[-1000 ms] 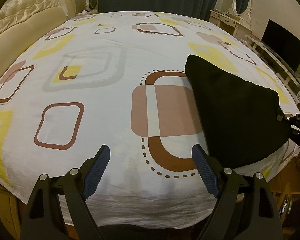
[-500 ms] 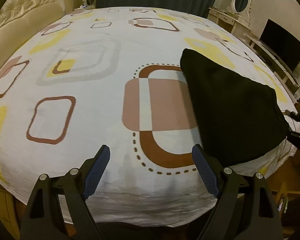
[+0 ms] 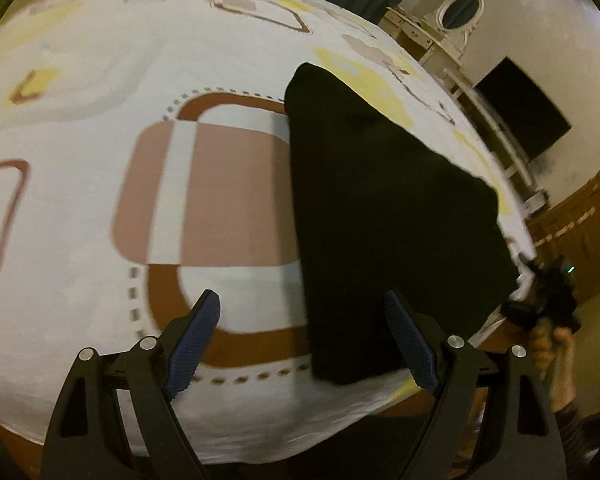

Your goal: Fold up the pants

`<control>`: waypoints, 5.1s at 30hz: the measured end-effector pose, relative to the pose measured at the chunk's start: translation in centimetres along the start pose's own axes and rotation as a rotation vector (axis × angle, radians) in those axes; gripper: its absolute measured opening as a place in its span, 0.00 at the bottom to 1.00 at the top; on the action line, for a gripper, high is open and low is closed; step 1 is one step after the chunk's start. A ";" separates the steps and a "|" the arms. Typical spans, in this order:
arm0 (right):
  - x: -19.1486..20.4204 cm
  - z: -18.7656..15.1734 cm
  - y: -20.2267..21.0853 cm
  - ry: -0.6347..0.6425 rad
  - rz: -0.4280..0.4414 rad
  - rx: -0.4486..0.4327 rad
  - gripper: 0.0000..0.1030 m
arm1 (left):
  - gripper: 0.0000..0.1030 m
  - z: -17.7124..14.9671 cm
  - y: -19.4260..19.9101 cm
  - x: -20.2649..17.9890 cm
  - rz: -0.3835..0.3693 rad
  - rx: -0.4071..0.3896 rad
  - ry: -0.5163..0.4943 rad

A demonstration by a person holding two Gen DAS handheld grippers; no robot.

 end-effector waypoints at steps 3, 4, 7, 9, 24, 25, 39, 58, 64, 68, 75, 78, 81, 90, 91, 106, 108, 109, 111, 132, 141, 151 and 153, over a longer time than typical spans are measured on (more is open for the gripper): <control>0.4 -0.7 -1.3 0.009 0.020 0.037 0.71 | 0.81 0.6 -0.7 -0.2 -0.061 0.018 0.048; 0.6 -0.9 -1.7 0.018 0.020 0.048 0.72 | 0.81 0.7 -1.1 -0.4 -0.078 0.025 0.059; 1.1 -1.0 -2.4 0.049 0.010 0.058 0.77 | 0.82 1.0 -1.8 -1.0 -0.120 0.042 0.070; 1.3 -1.0 -2.6 0.066 -0.005 0.061 0.77 | 0.82 1.2 -2.3 -1.5 -0.139 0.048 0.074; 3.1 -1.7 -4.6 0.164 -0.080 0.064 0.35 | 0.28 1.9 -1.8 -3.3 -0.016 -0.028 -0.083; 3.5 -1.9 -5.0 0.169 -0.075 0.073 0.34 | 0.27 1.9 -1.5 -2.9 0.002 -0.034 -0.090; 8.7 -6.8 -16.2 0.230 -0.020 0.240 0.34 | 0.27 2.6 4.2 7.9 0.151 -0.089 -0.011; 8.1 -8.5 -18.0 0.217 -0.021 0.268 0.37 | 0.31 1.6 4.8 10.7 0.150 -0.106 0.007; 8.8 -7.7 -17.1 0.229 -0.013 0.274 0.54 | 0.70 1.9 6.1 10.8 0.037 -0.130 -0.001; 9.4 -5.6 -17.1 0.233 -0.004 0.246 0.61 | 0.75 3.5 6.8 11.8 -0.010 -0.166 0.024; 9.6 -1.2 -20.6 0.157 0.047 0.222 0.69 | 0.75 8.2 2.1 13.2 -0.045 -0.078 0.090; 9.7 -0.6 -22.3 0.164 0.032 0.249 0.69 | 0.76 8.9 0.2 13.8 -0.064 -0.030 0.118; 10.0 -0.9 -23.6 0.204 0.007 0.293 0.59 | 0.68 9.3 -0.1 14.2 -0.078 -0.033 0.137; 12.5 -0.6 -24.2 0.333 -0.014 0.287 0.28 | 0.25 11.6 0.5 13.7 0.019 -0.069 0.081; 12.8 -0.4 -24.4 0.334 -0.007 0.279 0.28 | 0.25 12.2 0.6 13.8 0.027 -0.078 0.082; 9.5 3.2 -28.7 0.217 -0.005 0.247 0.29 | 0.32 14.9 -1.7 16.1 0.128 -0.118 0.042; 9.5 3.3 -28.8 0.218 -0.004 0.249 0.29 | 0.33 14.9 -1.8 16.2 0.122 -0.117 0.043; 9.5 3.3 -28.8 0.216 -0.003 0.250 0.29 | 0.33 15.0 -1.8 16.2 0.119 -0.116 0.046; 9.4 3.3 -28.8 0.213 0.002 0.250 0.30 | 0.33 15.1 -1.9 16.2 0.117 -0.116 0.046; 9.3 1.5 -23.3 0.149 0.061 0.189 0.63 | 0.78 10.3 1.7 16.2 0.244 -0.135 0.039; 8.7 -4.5 -16.6 0.203 -0.058 0.200 0.76 | 0.81 3.2 7.1 13.1 0.370 -0.190 -0.022; 10.4 -9.8 -12.9 0.379 -0.290 0.117 0.83 | 0.81 0.2 10.3 9.3 0.445 -0.259 -0.048; 10.9 -10.7 -13.0 0.443 -0.345 0.116 0.84 | 0.81 -0.3 10.8 9.1 0.449 -0.270 -0.038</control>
Point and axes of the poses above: each gripper's, at about its wrist camera, not at the fingertips, and y roughly against the way its jaws point, x to its left, z to its top, the point moved 9 cm from there along -y, roughly the way its jaws point, and after that the axes turned 7 degrees about z, right-handed, at the moved point
